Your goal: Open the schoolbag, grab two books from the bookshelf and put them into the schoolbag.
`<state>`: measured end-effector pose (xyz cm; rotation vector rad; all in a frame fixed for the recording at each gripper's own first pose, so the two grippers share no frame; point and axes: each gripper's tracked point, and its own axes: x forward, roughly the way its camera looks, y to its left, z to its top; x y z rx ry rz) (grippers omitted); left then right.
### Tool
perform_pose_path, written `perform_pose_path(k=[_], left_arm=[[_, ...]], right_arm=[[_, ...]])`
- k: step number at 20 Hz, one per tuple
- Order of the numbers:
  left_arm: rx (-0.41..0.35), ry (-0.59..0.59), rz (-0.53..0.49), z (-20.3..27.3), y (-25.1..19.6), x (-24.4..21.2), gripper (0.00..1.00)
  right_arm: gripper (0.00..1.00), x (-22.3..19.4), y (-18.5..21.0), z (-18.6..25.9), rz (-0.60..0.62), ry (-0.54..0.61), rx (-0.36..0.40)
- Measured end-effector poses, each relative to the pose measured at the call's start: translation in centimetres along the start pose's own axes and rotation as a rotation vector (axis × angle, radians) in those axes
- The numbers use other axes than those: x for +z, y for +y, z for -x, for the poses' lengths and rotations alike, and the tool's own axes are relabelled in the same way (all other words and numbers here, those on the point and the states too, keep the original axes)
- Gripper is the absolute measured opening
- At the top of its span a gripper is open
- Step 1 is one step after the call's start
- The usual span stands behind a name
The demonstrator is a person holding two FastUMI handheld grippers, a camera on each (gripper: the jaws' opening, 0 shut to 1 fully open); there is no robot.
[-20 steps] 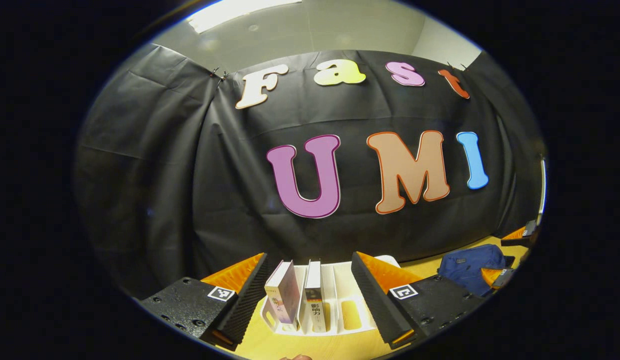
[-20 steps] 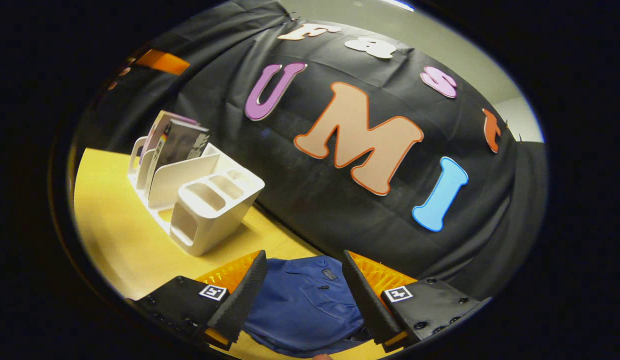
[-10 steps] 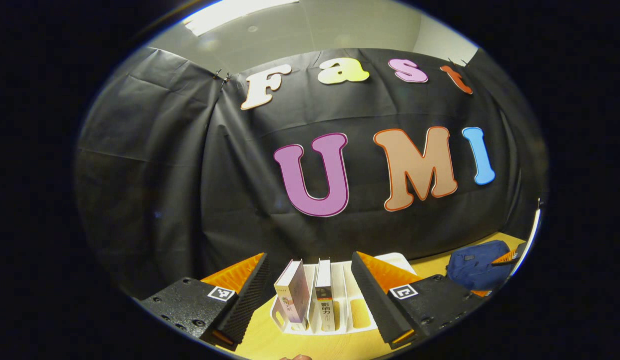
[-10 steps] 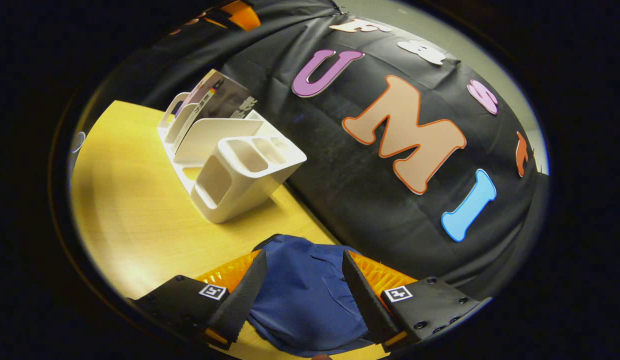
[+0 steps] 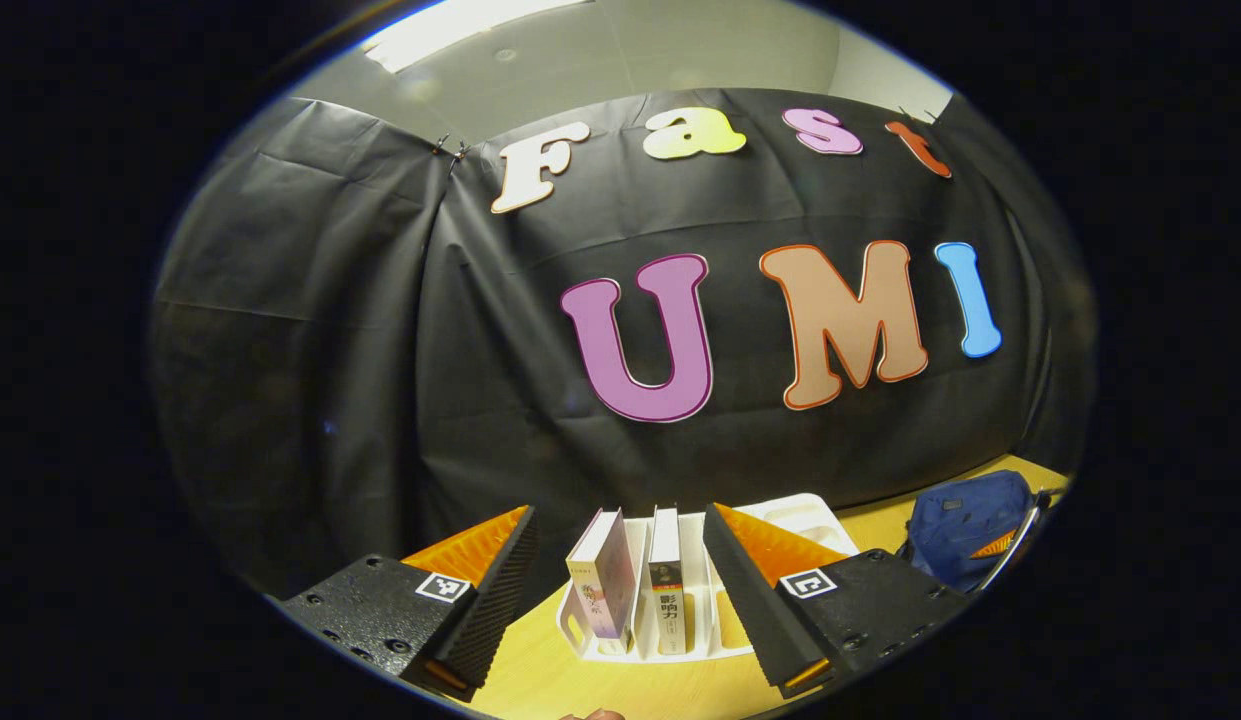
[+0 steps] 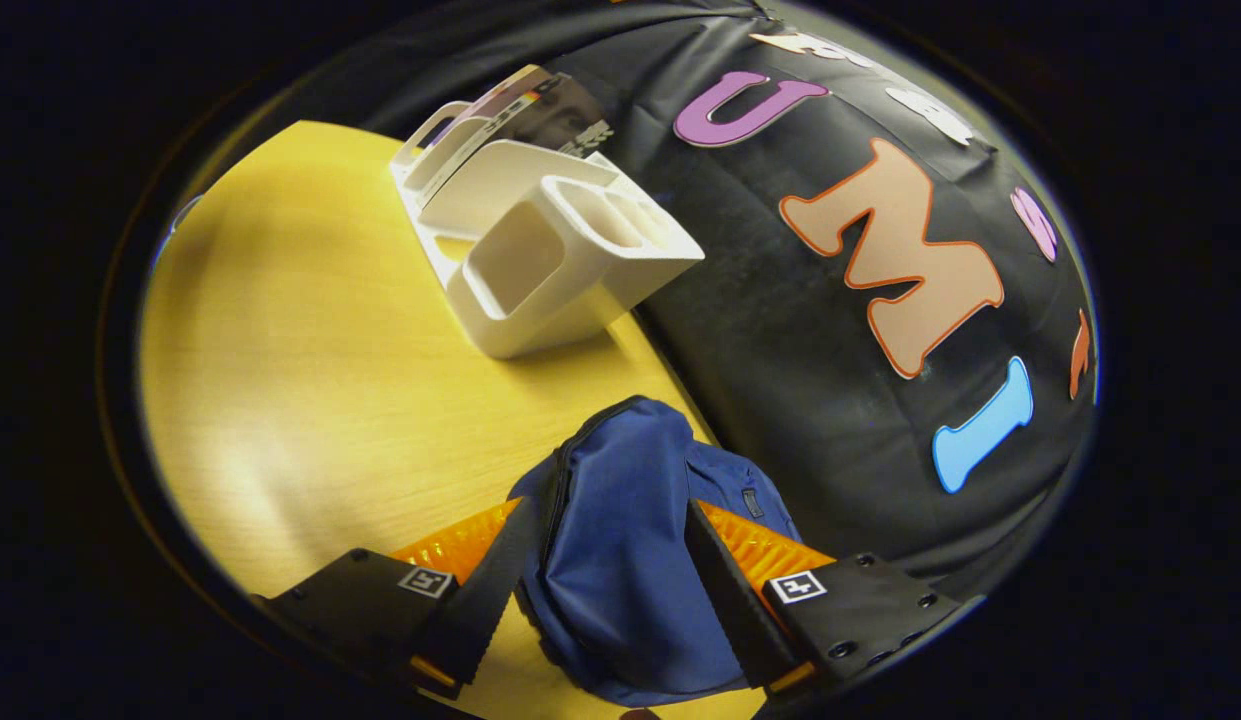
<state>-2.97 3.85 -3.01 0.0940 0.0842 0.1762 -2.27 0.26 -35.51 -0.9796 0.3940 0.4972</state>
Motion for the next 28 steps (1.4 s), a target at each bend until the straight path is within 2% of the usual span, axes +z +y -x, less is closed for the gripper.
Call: perform_pose_path(k=[1, 4, 5, 6, 7, 8, 9, 10, 13, 14, 15, 17, 18, 19, 20, 22, 23, 24, 25, 26, 28], left_arm=[[0.002, 0.002, 0.0, 0.0, 0.0, 0.0, 0.96], [0.007, 0.012, 0.002, -0.1, 0.0, -0.3, 0.96], [0.007, 0.014, 0.005, 0.0, 0.1, -0.5, 0.96], [0.006, 0.015, 0.007, 0.0, 0.0, -0.5, 0.96], [0.004, 0.014, 0.008, 0.1, 0.0, -0.4, 0.96], [0.002, 0.012, 0.007, 0.1, 0.0, -0.4, 0.96], [0.001, 0.012, 0.006, 0.1, 0.0, -0.4, 0.99], [-0.001, 0.013, 0.006, 0.2, 0.0, -0.5, 0.96], [-0.003, 0.018, 0.01, 0.2, 0.0, -0.6, 0.96], [-0.003, 0.017, 0.011, 0.2, 0.0, -0.6, 0.99], [-0.003, 0.017, 0.011, 0.2, 0.0, -0.6, 0.99], [-0.001, 0.018, 0.015, 0.2, 0.0, -0.6, 0.99], [-0.001, 0.021, 0.016, 0.2, 0.1, -0.8, 0.96], [-0.001, 0.022, 0.018, 0.3, 0.1, -0.8, 0.96], [-0.002, 0.021, 0.019, 0.4, 0.0, -0.6, 0.99], [-0.004, 0.013, 0.011, 0.4, 0.1, -0.5, 0.96], [-0.003, 0.007, 0.005, 0.5, 0.0, -0.4, 0.96], [-0.003, 0.003, -0.001, 0.5, 0.0, -0.3, 0.96], [-0.003, 0.0, -0.005, 0.5, 0.0, -0.4, 0.96], [-0.004, 0.001, -0.006, 0.5, 0.0, -0.4, 0.96], [-0.005, 0.006, -0.002, 0.5, 0.1, -0.6, 0.96]], right_arm=[[0.99, -0.4, 0.1, 0.1, 0.028, 0.013, -0.007], [1.0, -0.1, 0.1, 0.5, 0.077, 0.016, -0.02], [0.96, 0.0, 0.1, 0.5, 0.091, 0.02, -0.023], [1.0, 0.0, 0.1, 0.6, 0.102, 0.024, -0.022], [0.88, 0.0, 0.0, 0.8, 0.109, 0.032, -0.022], [0.94, -0.2, -0.1, 0.8, 0.113, 0.039, -0.021], [0.94, -0.4, -0.2, 0.9, 0.115, 0.048, -0.028], [0.94, -0.7, -0.4, 0.9, 0.115, 0.06, -0.037], [0.94, -1.9, -1.2, 1.2, 0.101, 0.126, -0.078], [0.8, -2.1, -1.5, 1.4, 0.096, 0.139, -0.101], [0.75, -2.2, -1.8, 1.5, 0.089, 0.146, -0.111], [0.78, -2.5, -2.0, 1.3, 0.09, 0.163, -0.129], [0.68, -2.9, -1.7, 1.0, 0.087, 0.179, -0.126], [0.77, -3.3, -1.6, 0.9, 0.086, 0.195, -0.125], [0.64, -3.4, -1.3, 0.6, 0.08, 0.201, -0.12], [0.39, -3.6, -1.1, 0.6, 0.082, 0.214, -0.12], [0.21, -3.6, -1.1, 0.6, 0.081, 0.215, -0.123], [0.14, -3.6, -1.3, 0.7, 0.065, 0.219, -0.119], [0.14, -3.4, -1.5, 1.0, 0.03, 0.22, -0.115], [0.04, -3.8, -1.7, 0.8, -0.008, 0.231, -0.103], [0.04, -3.1, -2.6, 1.1, -0.059, 0.231, -0.088]])
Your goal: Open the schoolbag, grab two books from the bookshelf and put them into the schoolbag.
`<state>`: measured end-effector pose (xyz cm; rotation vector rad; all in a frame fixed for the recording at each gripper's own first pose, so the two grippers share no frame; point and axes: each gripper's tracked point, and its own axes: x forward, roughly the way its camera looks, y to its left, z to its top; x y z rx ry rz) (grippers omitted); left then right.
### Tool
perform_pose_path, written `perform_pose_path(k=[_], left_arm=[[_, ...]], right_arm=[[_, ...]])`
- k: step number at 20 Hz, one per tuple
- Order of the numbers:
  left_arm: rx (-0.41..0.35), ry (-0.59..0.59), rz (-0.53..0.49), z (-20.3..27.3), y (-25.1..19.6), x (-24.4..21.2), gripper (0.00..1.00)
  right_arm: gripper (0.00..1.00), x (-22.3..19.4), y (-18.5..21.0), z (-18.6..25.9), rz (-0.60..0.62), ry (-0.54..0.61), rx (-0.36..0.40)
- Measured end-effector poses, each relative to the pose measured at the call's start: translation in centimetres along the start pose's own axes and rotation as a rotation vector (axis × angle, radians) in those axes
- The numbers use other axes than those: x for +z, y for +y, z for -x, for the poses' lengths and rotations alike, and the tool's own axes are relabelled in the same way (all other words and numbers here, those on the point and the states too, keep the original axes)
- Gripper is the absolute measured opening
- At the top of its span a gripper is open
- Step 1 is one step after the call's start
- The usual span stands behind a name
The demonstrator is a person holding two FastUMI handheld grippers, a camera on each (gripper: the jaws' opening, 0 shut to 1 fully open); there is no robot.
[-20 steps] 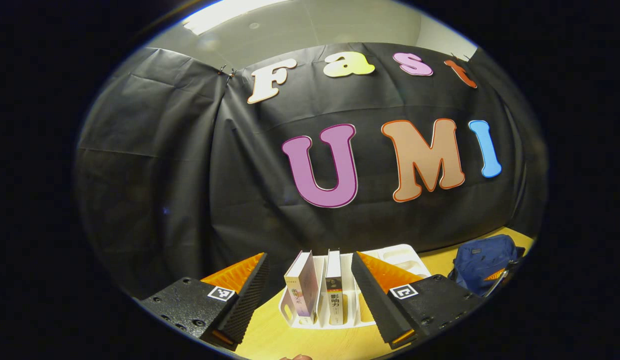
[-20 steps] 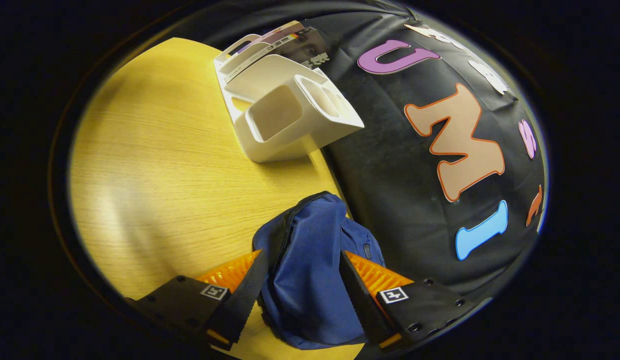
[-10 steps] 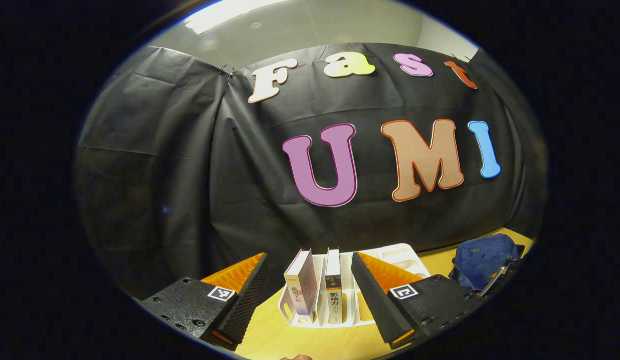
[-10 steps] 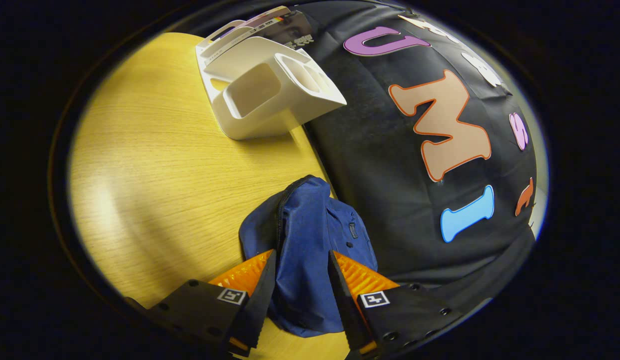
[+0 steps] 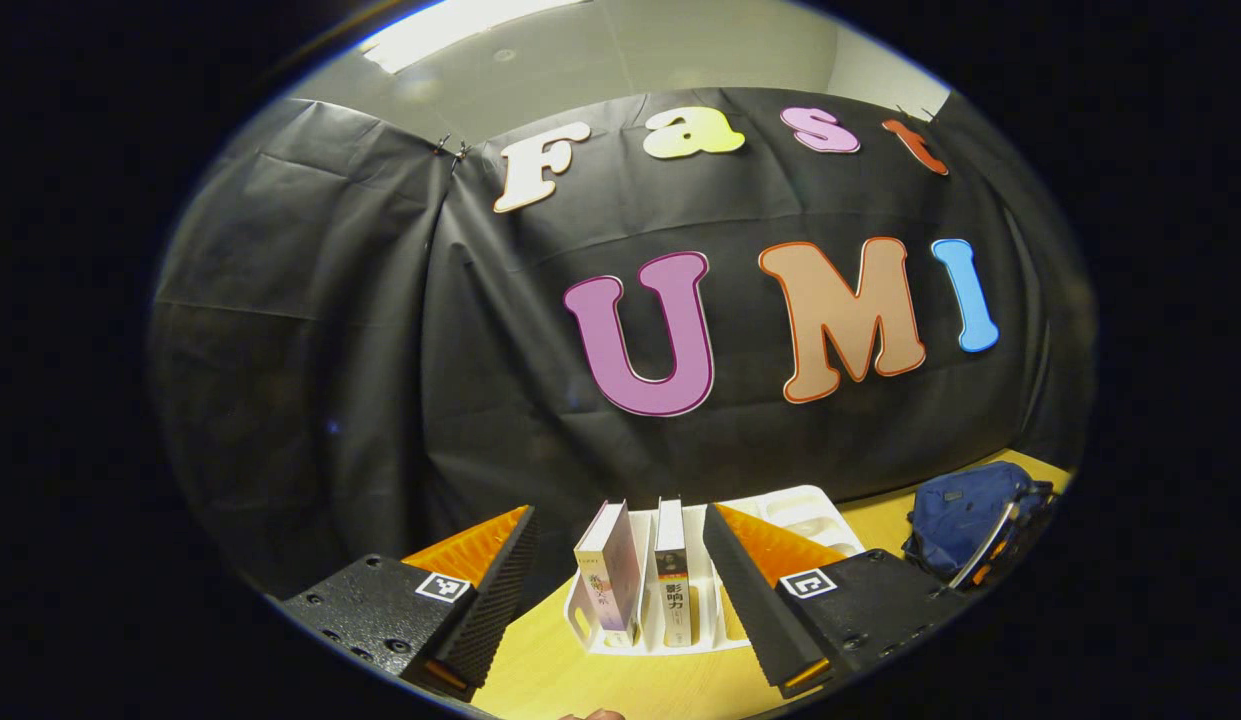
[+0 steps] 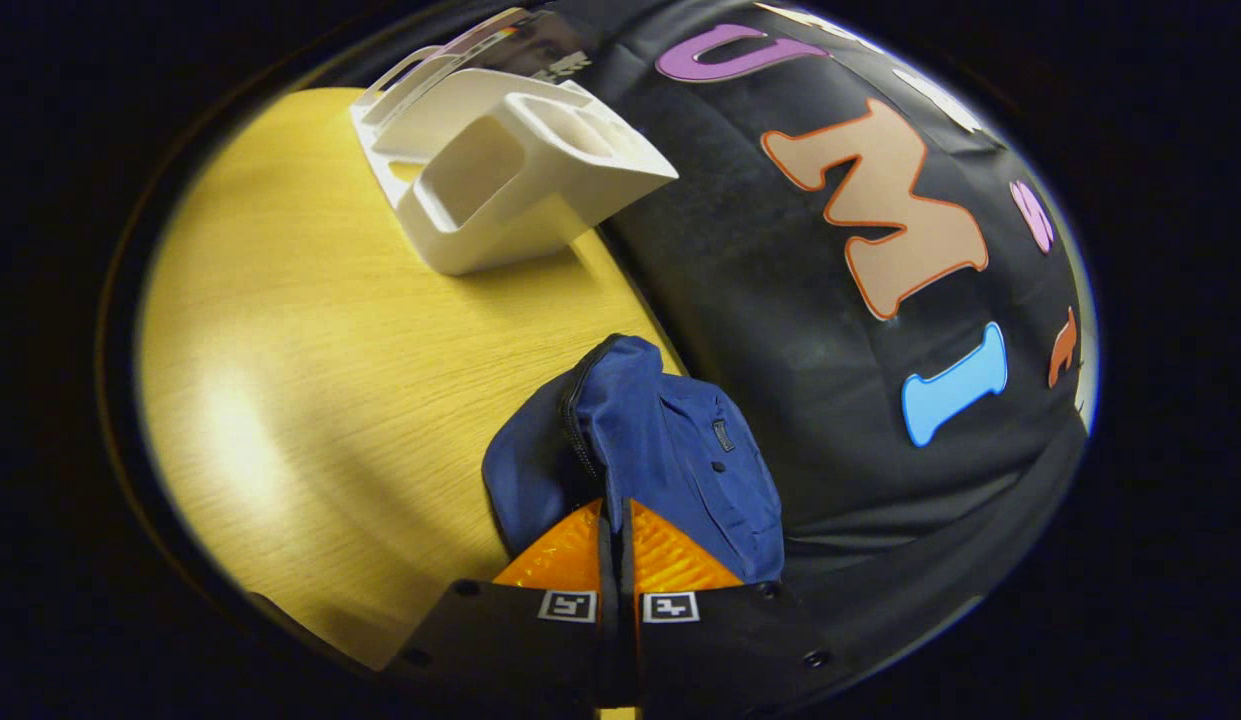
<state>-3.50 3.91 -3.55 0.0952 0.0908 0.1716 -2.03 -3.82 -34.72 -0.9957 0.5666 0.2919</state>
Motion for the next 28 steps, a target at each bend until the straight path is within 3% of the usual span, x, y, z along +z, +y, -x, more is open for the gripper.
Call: perform_pose_path(k=[1, 2, 6, 11, 15, 19, 20, 23, 25, 28], left_arm=[[0.001, 0.003, 0.003, 0.0, 0.0, -0.2, 0.99], [0.001, 0.005, 0.008, 0.0, 0.0, -0.1, 0.96], [-0.006, 0.013, 0.014, -0.1, -0.1, -0.5, 0.99], [-0.037, 0.053, 0.014, -0.8, -0.9, -1.4, 0.96], [-0.077, 0.124, -0.001, -2.8, -1.8, -2.7, 0.99], [-0.113, 0.194, 0.017, -5.3, -2.5, -3.6, 0.96], [-0.127, 0.208, 0.024, -6.0, -2.8, -3.8, 1.0], [-0.166, 0.272, 0.022, -8.4, -3.7, -4.6, 0.96], [-0.183, 0.306, 0.002, -10.1, -4.1, -5.1, 1.0], [-0.214, 0.365, -0.007, -12.6, -4.7, -5.8, 0.96]], right_arm=[[0.04, 0.7, -0.7, 0.2, -0.011, -0.008, 0.001], [0.03, 1.4, -1.5, 0.7, -0.023, -0.023, -0.006], [0.03, 3.4, -5.5, 1.2, -0.069, -0.046, -0.015], [0.03, 4.6, -8.3, 1.8, -0.073, -0.052, -0.001], [0.03, 5.1, -10.3, 1.8, -0.093, -0.045, -0.003], [0.02, 5.8, -13.0, 2.0, -0.093, -0.044, -0.026], [0.02, 6.0, -13.9, 1.9, -0.098, -0.045, -0.037], [0.02, 6.1, -15.7, 1.7, -0.094, -0.043, -0.064], [0.03, 6.1, -16.2, 1.6, -0.094, -0.04, -0.069], [0.02, 6.0, -16.2, 1.5, -0.081, -0.036, -0.073]])
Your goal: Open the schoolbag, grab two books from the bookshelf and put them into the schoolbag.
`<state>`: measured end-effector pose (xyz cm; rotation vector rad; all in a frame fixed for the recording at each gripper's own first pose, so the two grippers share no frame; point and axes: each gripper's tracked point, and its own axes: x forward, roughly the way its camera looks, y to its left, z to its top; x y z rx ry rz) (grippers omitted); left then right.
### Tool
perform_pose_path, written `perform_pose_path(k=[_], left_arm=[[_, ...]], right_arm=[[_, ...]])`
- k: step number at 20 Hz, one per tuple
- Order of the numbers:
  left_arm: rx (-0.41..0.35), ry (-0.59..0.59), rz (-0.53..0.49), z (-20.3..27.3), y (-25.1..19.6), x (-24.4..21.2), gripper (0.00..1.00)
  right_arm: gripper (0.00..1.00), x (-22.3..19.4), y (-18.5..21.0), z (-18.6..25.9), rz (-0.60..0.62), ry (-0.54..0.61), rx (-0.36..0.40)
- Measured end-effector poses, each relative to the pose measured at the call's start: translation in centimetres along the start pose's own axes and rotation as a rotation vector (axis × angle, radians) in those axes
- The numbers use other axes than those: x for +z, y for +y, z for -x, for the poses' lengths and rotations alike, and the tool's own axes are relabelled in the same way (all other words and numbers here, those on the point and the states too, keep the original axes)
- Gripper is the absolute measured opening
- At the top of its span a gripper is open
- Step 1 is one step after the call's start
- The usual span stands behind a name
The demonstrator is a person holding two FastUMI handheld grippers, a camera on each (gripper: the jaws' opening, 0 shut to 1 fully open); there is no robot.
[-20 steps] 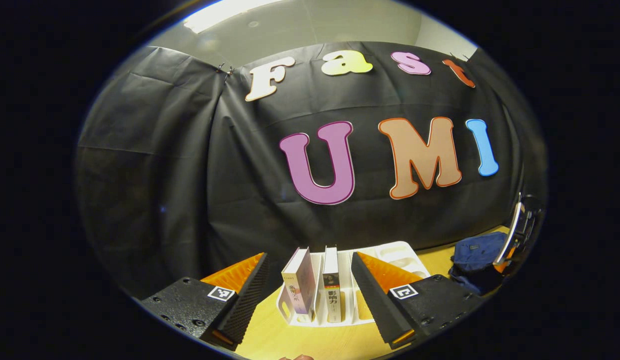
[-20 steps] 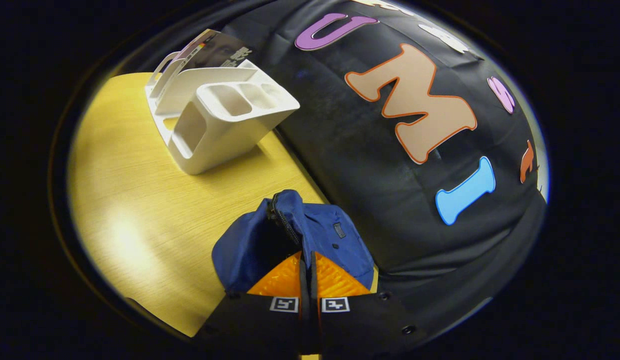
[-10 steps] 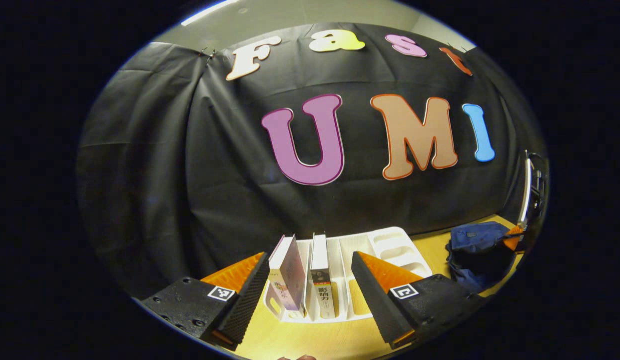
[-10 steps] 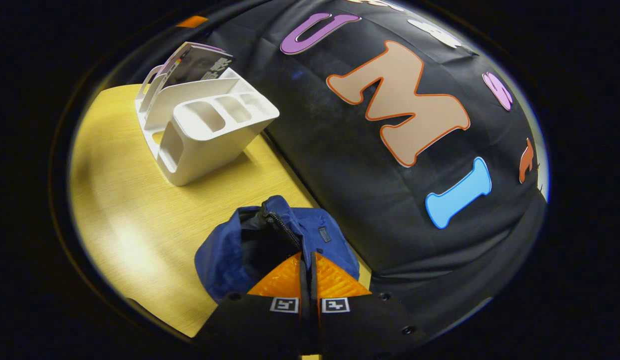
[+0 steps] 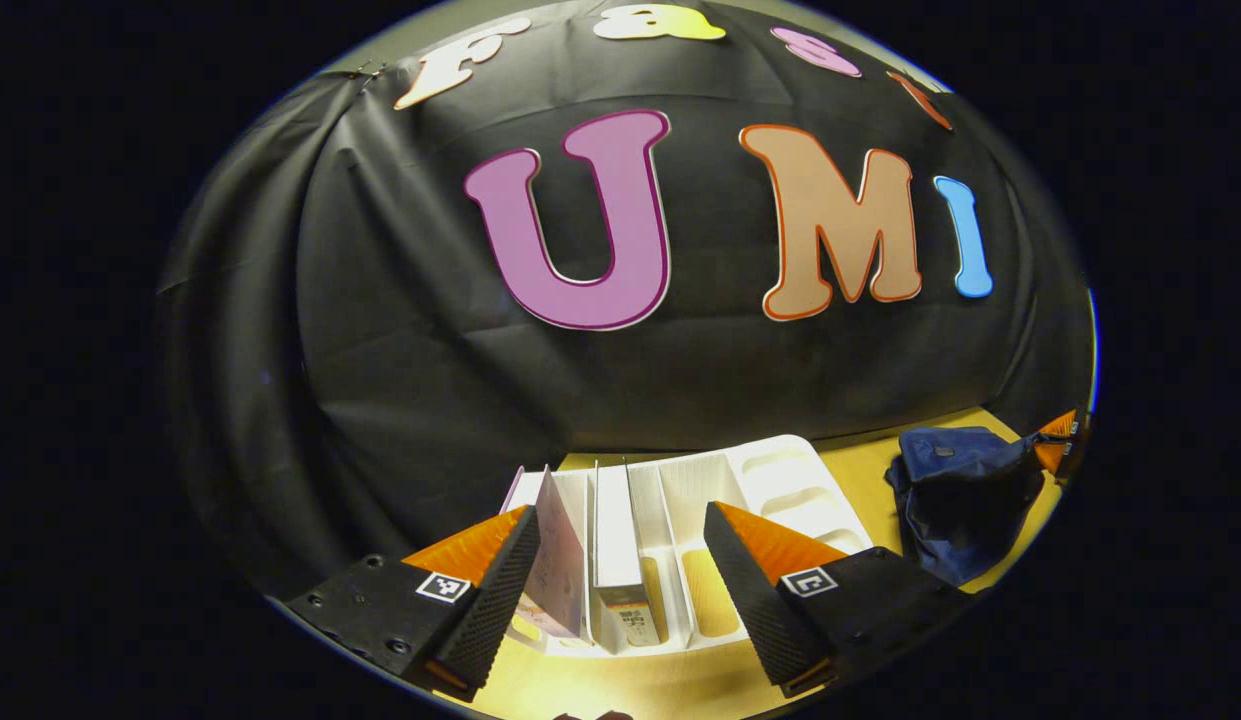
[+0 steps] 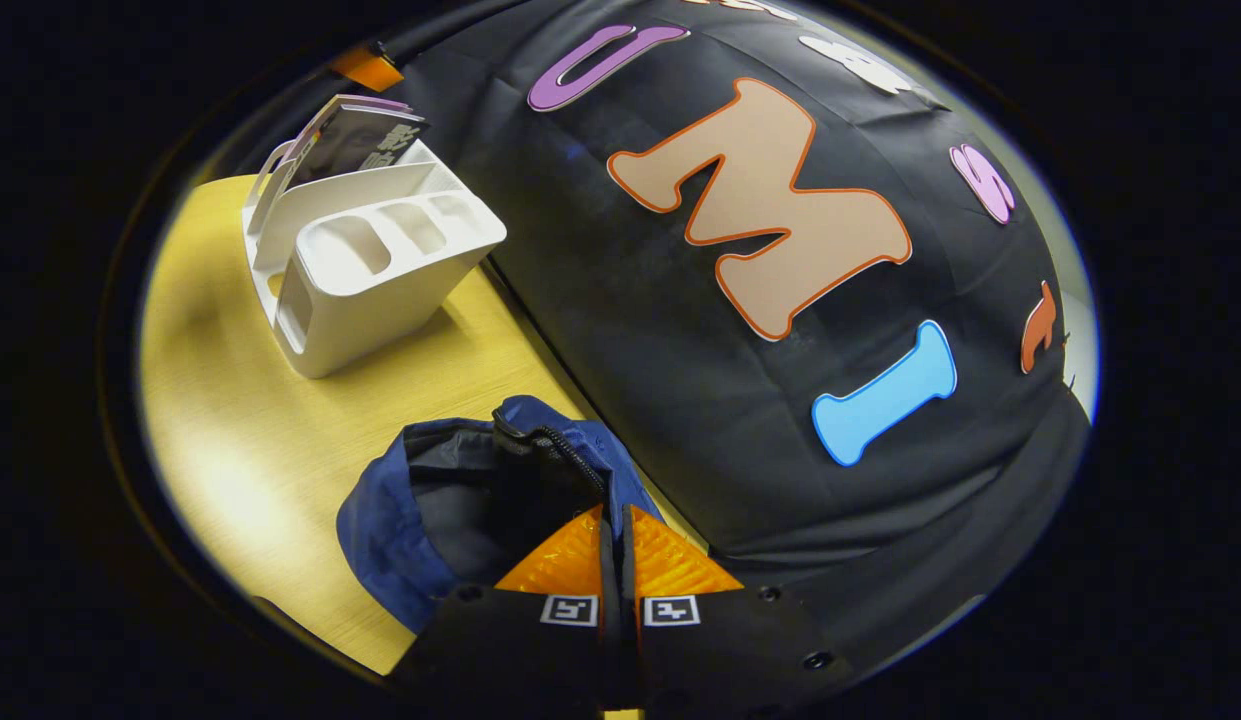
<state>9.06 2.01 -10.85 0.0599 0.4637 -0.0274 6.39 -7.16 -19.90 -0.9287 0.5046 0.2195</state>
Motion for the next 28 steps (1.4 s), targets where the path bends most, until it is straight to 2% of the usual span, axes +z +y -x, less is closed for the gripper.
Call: perform_pose_path(k=[5, 11, 13, 16, 17, 18, 19, 21, 22, 28], left_arm=[[-0.035, 0.102, -0.002, -3.7, 0.0, -0.6, 0.96], [-0.084, 0.266, -0.026, -6.3, -0.7, -3.7, 0.96], [-0.086, 0.312, -0.033, -7.0, -0.7, -4.9, 0.94], [-0.084, 0.387, -0.064, -7.8, -0.1, -6.3, 0.87], [-0.084, 0.414, -0.071, -8.0, 0.1, -6.9, 0.88], [-0.095, 0.437, -0.069, -8.1, 0.0, -7.3, 0.78], [-0.113, 0.458, -0.065, -7.8, -0.3, -7.8, 0.76], [-0.104, 0.471, -0.058, -7.9, -0.3, -8.2, 0.58], [-0.104, 0.472, -0.053, -8.0, -0.4, -8.2, 0.42], [-0.105, 0.518, -0.036, -7.1, -0.8, -8.3, 0.33]], right_arm=[[0.03, -0.5, -0.1, 0.2, 0.002, 0.015, -0.005], [0.03, -1.0, 0.1, 0.3, 0.007, 0.027, -0.004], [0.03, -1.0, 0.1, 0.3, 0.008, 0.027, -0.005], [0.03, -1.2, 0.3, 0.4, 0.004, 0.031, -0.003], [0.03, -1.2, 0.5, 0.5, 0.004, 0.031, 0.001], [0.03, -1.2, 0.6, 0.6, 0.005, 0.029, 0.003], [0.03, -1.2, 0.8, 0.7, 0.008, 0.029, 0.004], [0.03, -1.5, 1.2, 1.0, 0.01, 0.03, 0.011], [0.03, -1.5, 1.3, 1.2, 0.009, 0.029, 0.014], [0.03, -1.7, 1.4, 1.3, 0.011, 0.026, 0.015]])
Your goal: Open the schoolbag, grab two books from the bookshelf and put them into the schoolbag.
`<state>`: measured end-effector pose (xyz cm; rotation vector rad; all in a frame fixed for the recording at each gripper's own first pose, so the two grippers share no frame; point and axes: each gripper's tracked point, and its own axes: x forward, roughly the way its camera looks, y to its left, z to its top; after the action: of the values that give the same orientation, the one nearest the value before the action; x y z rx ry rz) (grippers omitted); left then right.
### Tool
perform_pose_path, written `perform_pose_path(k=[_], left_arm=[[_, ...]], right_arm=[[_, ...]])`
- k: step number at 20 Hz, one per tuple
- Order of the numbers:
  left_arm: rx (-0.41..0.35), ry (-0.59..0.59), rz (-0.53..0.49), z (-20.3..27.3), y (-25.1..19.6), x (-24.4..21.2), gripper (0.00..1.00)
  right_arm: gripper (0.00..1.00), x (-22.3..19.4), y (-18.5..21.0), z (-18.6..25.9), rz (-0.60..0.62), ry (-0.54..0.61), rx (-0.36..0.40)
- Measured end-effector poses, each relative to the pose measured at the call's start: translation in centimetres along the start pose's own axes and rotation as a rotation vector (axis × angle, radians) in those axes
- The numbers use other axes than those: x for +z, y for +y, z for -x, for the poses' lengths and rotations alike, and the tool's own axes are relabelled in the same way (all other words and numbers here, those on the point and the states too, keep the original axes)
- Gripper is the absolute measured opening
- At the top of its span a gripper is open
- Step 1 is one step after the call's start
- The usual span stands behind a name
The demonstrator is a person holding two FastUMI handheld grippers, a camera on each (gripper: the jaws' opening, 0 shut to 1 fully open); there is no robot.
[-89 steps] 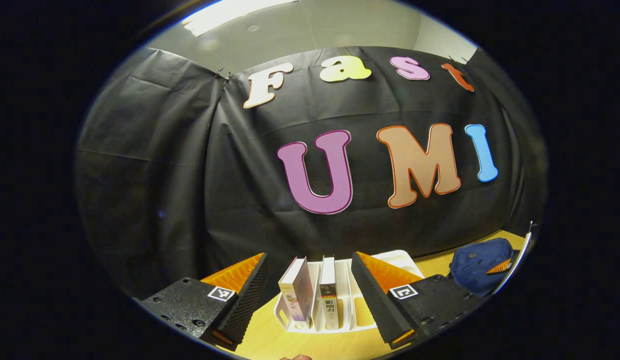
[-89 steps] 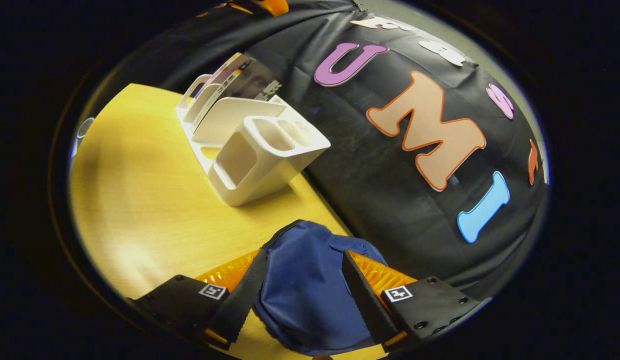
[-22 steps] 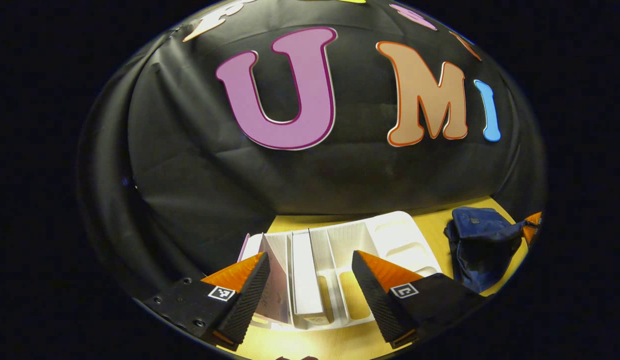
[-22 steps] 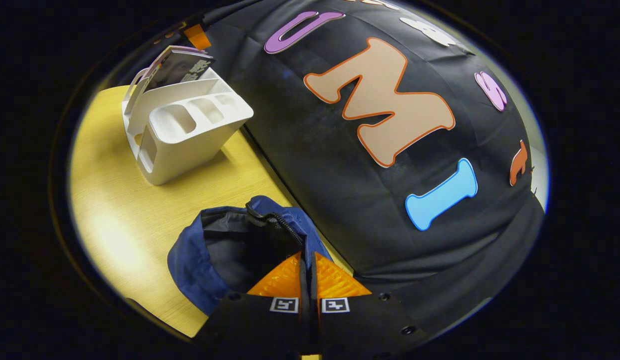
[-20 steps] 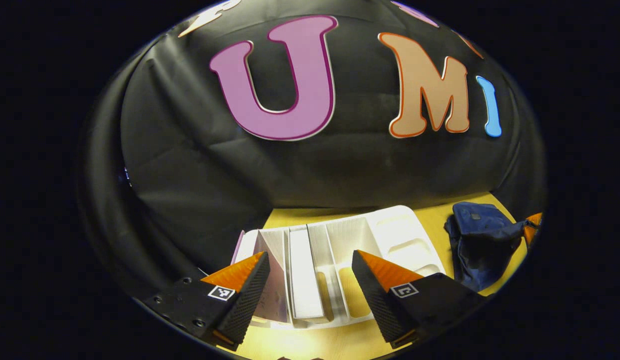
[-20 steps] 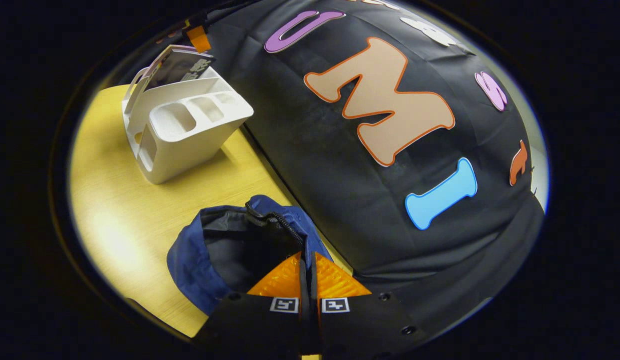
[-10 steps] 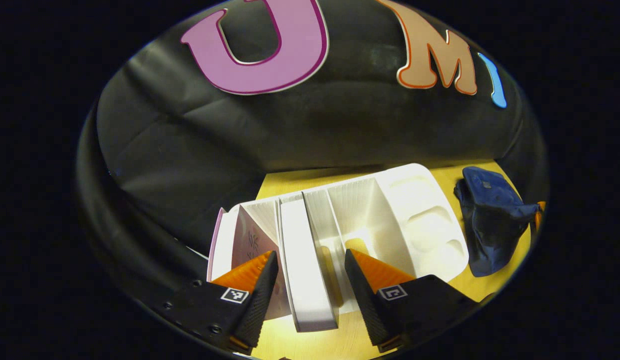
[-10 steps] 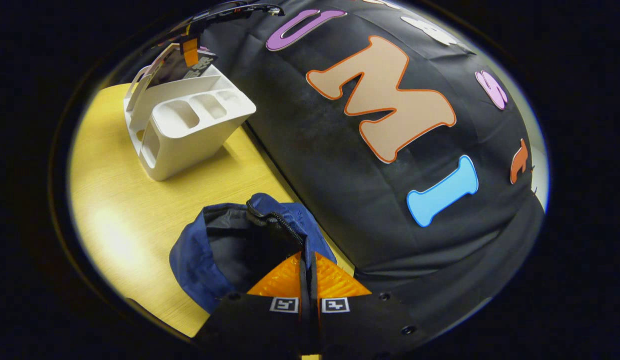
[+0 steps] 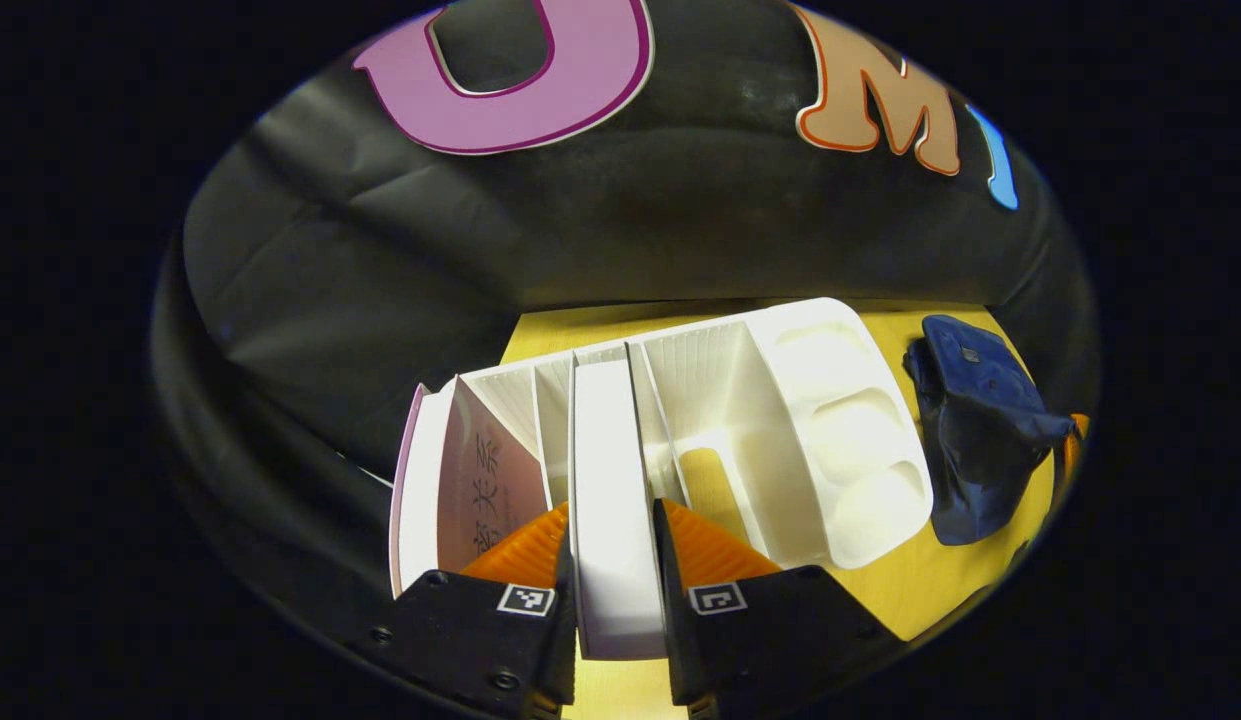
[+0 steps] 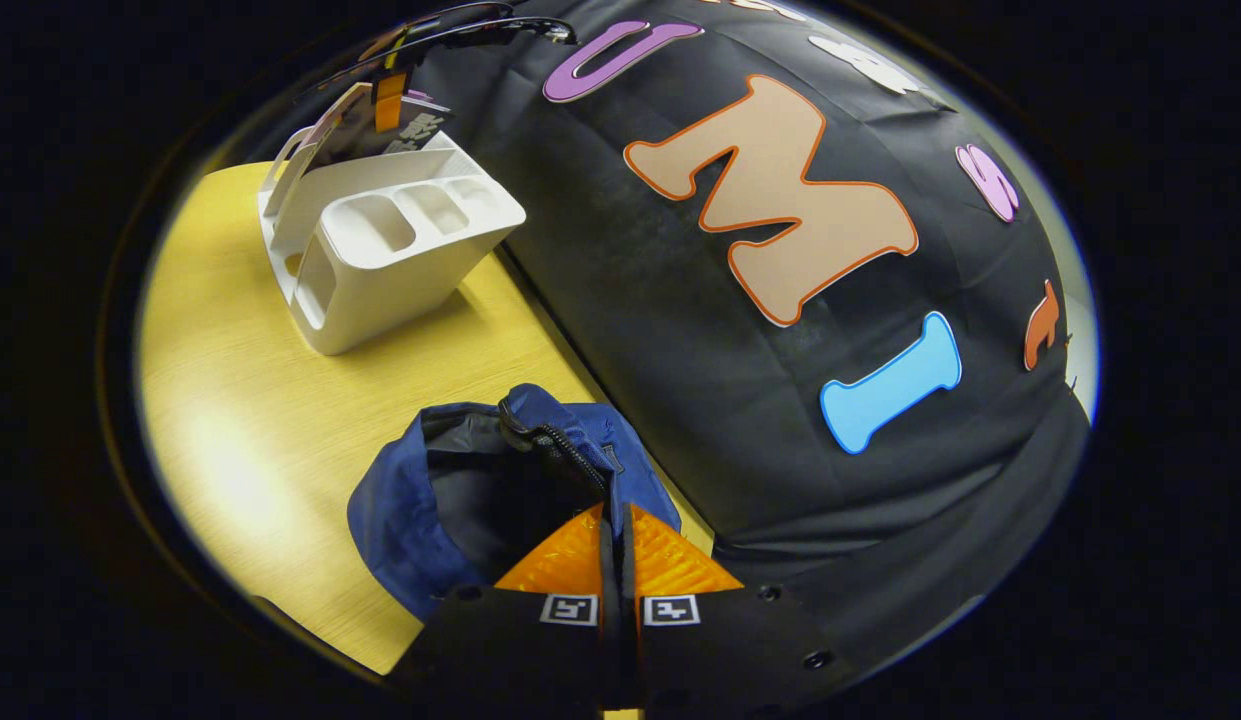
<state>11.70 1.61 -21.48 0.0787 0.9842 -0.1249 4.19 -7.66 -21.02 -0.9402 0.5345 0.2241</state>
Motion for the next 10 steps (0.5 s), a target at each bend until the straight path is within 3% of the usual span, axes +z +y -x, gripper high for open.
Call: perform_pose_path(k=[10], left_arm=[[-0.024, -0.067, 0.075, 5.2, 0.0, -0.8, 0.26]], right_arm=[[0.03, 0.0, 0.3, 0.2, -0.007, -0.008, 0.009]])
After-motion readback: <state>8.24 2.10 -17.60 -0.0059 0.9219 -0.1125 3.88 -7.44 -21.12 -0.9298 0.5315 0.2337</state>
